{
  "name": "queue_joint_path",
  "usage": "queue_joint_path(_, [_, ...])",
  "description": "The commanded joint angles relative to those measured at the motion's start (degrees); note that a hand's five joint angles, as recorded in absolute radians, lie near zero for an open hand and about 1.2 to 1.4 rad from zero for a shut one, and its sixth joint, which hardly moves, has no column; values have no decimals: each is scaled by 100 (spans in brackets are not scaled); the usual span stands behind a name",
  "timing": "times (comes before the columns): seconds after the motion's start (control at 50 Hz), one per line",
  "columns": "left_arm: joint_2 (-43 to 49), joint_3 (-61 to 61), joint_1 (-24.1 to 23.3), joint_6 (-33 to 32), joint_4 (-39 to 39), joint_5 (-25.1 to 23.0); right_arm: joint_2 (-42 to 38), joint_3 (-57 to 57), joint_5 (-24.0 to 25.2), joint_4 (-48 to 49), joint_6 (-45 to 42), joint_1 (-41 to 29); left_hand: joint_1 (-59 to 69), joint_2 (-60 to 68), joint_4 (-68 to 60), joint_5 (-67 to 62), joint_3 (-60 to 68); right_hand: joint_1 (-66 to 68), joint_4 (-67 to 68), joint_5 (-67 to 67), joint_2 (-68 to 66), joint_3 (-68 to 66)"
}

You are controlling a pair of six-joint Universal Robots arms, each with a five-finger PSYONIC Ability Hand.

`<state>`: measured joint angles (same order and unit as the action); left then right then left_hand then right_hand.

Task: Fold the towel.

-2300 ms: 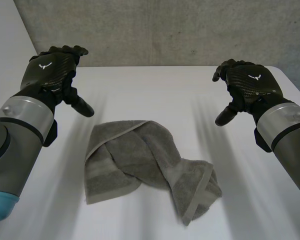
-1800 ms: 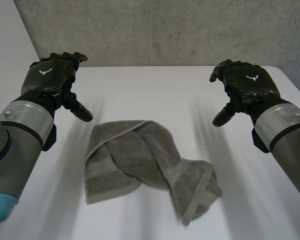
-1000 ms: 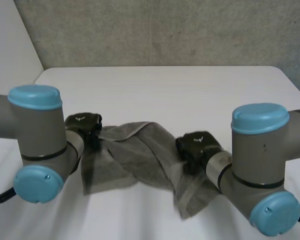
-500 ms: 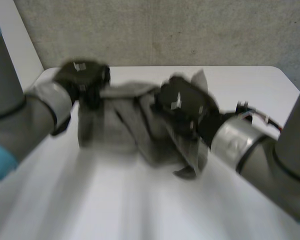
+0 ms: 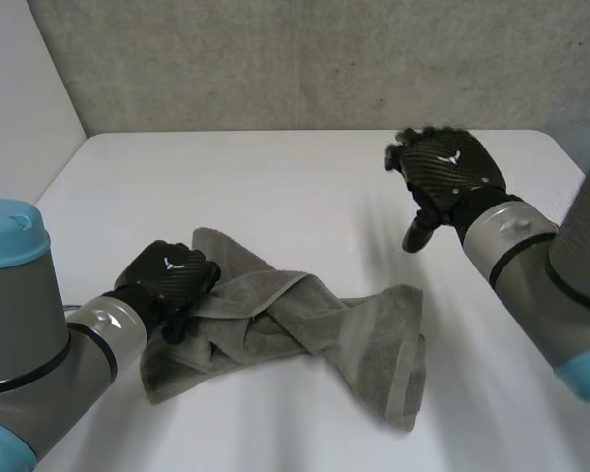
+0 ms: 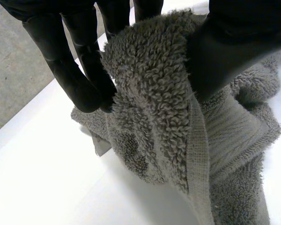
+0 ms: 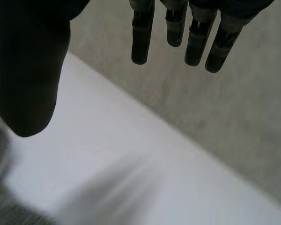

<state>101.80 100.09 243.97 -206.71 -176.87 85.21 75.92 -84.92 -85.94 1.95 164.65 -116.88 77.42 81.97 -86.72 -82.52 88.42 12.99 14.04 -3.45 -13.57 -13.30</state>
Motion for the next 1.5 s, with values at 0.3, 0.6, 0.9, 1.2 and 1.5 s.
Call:
queue_joint_path(0.3, [-99,142,72,131,-164,-13,-2538,1873,781,-2850,964,271,258,-197,672,1252,-842,3764,3658,-3717,-3705,-3732])
queue_joint_path(0.6, [1191,-4685,177,166,-445,566,-1782,4414,772,-169,859,315,258,-197,672,1252,-842,6701,6596,-6655,-6643,-6670])
queue_joint_path(0.9, [1324,-4859,379,518,-630,787,-1167,3227,1493,789,-1013,395,258,-197,672,1252,-842,6701,6596,-6655,-6643,-6670])
queue_joint_path(1.2, [903,-581,581,256,-1244,-347,-1438,372,1590,288,-3227,491,258,-197,672,1252,-842,6701,6596,-6655,-6643,-6670])
queue_joint_path(1.5, [164,406,634,-458,-1429,-356,-903,-69,825,-55,-1303,711,-396,-850,1326,1906,-1496,1880,1774,-1833,-1821,-1848])
